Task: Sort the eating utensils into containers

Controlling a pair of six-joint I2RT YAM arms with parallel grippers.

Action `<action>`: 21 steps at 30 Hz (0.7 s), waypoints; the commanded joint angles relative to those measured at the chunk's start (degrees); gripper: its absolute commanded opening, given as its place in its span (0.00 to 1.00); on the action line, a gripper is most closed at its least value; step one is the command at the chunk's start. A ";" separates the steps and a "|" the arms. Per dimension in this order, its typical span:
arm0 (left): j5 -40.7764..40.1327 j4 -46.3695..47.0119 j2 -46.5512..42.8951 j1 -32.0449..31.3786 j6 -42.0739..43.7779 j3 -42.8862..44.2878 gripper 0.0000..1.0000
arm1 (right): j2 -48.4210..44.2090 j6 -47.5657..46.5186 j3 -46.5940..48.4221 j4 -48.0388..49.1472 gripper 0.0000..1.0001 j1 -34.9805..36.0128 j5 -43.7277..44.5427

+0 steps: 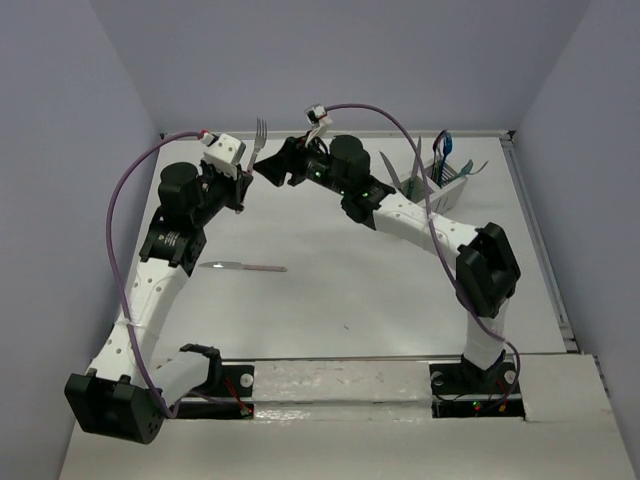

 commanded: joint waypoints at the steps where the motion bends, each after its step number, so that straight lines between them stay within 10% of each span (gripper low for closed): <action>1: 1.86 2.26 -1.76 -0.47 -0.90 0.04 0.00 | 1.74 3.11 5.90 5.11 0.64 0.64 0.64; 21: 0.02 2.87 0.08 -1.52 0.33 -1.45 0.00 | 7.56 5.76 10.48 7.48 0.42 0.64 -10.79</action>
